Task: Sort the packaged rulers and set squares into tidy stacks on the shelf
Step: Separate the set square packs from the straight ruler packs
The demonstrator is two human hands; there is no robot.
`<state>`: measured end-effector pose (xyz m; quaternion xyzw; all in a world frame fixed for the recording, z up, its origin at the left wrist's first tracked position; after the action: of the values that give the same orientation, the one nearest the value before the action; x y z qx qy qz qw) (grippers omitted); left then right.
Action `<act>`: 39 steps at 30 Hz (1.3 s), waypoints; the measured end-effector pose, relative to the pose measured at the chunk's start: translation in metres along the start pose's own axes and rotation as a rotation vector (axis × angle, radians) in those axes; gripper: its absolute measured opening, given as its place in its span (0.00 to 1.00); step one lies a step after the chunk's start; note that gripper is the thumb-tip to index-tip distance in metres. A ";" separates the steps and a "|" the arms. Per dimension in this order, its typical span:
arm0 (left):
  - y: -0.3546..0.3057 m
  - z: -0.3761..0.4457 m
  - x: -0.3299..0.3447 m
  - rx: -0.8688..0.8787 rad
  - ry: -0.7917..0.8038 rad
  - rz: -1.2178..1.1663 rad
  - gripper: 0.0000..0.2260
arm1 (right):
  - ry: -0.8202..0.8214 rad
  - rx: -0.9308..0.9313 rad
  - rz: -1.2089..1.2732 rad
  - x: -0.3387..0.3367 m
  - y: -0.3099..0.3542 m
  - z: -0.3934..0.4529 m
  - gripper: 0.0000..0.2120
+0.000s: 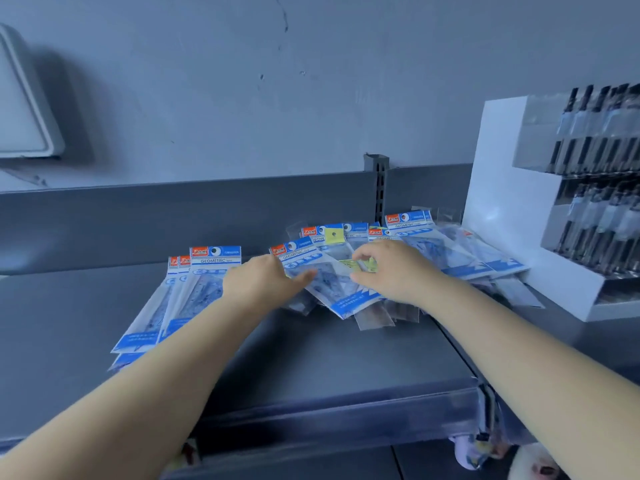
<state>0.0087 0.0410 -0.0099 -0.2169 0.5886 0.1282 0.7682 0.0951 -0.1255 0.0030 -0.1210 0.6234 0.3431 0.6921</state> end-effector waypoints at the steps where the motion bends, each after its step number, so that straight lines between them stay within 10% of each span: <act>1: -0.002 0.001 0.004 -0.023 0.017 -0.001 0.27 | 0.017 -0.014 -0.014 0.002 0.002 -0.001 0.15; 21: 0.023 -0.009 -0.004 -0.376 -0.145 -1.389 0.06 | 0.117 -0.031 0.092 0.006 0.009 -0.007 0.26; 30: 0.036 -0.001 -0.007 -0.290 -0.117 -1.280 0.07 | 0.201 0.184 0.007 0.015 0.031 0.020 0.37; 39: 0.054 0.014 -0.021 -0.128 -0.060 -1.215 0.07 | 0.241 0.356 0.176 0.007 0.030 0.046 0.21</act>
<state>-0.0091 0.0961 0.0039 -0.5557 0.3290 -0.2917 0.7056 0.1122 -0.0740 0.0125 0.0179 0.7604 0.2699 0.5904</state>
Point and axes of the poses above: each hand's wrist, its own z-axis towards the middle knuckle, its own x-axis out of the palm, y = z × x, the point moved 3 cm from there along z, towards the middle knuckle, and after that the axes turned 6 degrees about x, right-handed, at the moved point
